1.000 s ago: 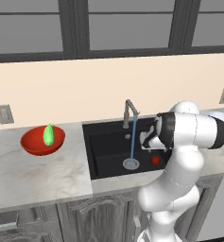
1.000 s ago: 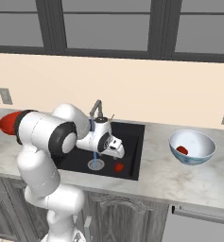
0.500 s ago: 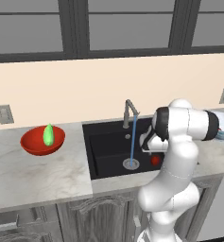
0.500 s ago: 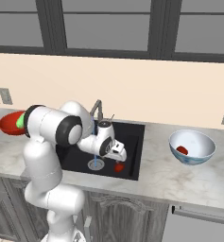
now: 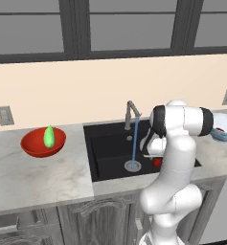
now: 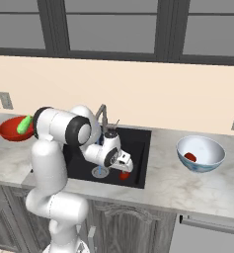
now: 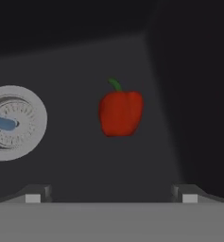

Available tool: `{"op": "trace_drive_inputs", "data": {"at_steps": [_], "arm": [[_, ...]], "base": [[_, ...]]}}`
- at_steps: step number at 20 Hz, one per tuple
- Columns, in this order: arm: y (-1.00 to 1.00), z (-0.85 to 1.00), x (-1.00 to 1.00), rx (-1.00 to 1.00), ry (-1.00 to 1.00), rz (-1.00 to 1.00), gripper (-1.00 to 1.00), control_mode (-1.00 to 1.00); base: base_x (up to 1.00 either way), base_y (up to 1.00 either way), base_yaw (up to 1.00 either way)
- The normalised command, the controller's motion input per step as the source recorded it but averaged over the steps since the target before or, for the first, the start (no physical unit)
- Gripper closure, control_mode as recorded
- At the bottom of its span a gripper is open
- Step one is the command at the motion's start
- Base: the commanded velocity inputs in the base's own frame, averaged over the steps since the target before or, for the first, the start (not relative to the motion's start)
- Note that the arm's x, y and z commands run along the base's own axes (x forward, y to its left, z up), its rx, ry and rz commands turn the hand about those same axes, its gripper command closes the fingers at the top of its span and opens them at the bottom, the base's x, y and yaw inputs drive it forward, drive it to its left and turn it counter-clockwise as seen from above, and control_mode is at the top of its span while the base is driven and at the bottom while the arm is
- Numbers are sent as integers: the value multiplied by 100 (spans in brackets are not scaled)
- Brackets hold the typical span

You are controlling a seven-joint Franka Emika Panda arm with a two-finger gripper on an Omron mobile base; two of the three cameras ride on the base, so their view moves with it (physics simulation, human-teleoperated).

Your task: Pick the bell peppers from the sink and place them in one bowl. Place the corn in the other bowl. Then turn off the sink faucet.

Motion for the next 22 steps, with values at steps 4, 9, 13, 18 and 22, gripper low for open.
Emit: {"op": "trace_drive_inputs", "data": {"at_steps": [4,9,13,18,22], "arm": [[-3,-22,17,0,0,0,-100,-100],[-8,-22,18,0,0,0,-100,-100],[-19,-25,11,0,0,-1,-100,-100],[-19,-20,6,0,0,-4,-100,-100],[-7,-18,14,0,0,-1,-100,-100]], "base": [[0,0,0],[0,0,0],[0,0,0],[0,0,0],[0,0,0]]}}
